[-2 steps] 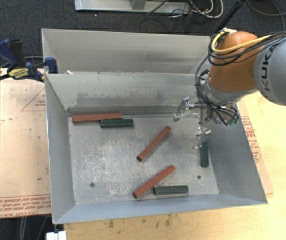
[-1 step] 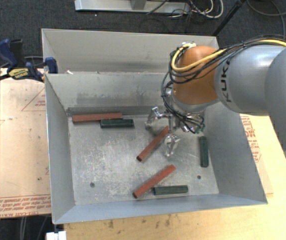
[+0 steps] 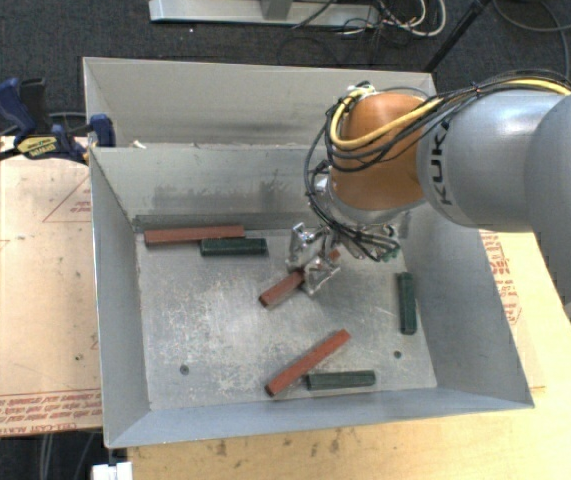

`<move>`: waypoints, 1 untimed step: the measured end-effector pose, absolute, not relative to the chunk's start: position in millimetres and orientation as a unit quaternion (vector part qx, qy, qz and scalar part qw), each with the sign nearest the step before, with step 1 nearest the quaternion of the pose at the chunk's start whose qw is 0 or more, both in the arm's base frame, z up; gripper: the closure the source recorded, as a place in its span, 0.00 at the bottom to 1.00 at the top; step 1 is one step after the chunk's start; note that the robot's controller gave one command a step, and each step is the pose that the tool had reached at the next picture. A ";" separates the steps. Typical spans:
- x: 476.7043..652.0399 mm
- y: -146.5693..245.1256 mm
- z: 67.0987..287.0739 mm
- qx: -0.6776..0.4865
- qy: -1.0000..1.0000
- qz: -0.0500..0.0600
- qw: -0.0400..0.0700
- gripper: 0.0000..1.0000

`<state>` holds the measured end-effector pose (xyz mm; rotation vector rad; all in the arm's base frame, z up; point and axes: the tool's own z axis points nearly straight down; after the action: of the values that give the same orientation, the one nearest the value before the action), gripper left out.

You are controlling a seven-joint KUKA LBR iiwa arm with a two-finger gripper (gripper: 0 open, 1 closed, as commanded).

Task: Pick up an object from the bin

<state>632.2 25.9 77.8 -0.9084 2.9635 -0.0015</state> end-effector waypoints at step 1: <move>629.4 21.8 78.9 -0.302 0.953 0.000 0.018 1.00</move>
Offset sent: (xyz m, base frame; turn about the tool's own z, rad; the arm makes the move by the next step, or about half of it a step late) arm 0.0000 -0.0001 0.0348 0.0003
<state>629.4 21.8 78.9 -0.9371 2.9609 -0.0010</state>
